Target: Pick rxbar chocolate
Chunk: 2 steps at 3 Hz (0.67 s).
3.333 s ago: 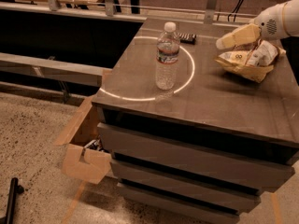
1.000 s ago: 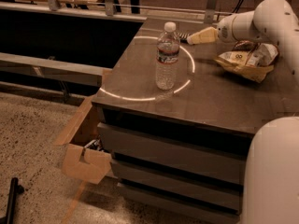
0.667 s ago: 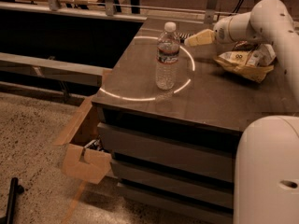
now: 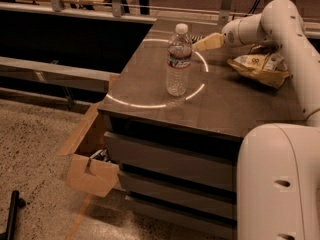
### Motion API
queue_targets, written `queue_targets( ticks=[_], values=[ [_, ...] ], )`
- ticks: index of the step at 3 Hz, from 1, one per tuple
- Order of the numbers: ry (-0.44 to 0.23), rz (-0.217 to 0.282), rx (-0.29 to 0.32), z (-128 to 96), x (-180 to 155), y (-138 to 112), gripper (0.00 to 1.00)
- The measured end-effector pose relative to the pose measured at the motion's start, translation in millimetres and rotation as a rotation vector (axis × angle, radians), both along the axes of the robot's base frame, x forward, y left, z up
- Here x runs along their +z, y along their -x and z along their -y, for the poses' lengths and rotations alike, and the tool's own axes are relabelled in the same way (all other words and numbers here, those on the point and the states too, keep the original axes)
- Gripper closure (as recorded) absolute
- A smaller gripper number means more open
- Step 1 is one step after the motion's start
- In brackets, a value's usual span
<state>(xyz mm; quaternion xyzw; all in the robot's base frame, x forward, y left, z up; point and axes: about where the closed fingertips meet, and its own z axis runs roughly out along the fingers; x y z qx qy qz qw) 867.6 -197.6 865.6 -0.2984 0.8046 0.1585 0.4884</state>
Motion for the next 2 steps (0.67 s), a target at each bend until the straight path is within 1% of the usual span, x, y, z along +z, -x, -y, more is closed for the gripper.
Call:
queue_targets(
  ticks=[1, 2],
  values=[
    [-0.035, 0.025, -0.017, -0.8, 2.9, -7.3, 0.0],
    [-0.082, 0.051, -0.047, -4.7, 4.7, -14.8, 0.0]
  ],
)
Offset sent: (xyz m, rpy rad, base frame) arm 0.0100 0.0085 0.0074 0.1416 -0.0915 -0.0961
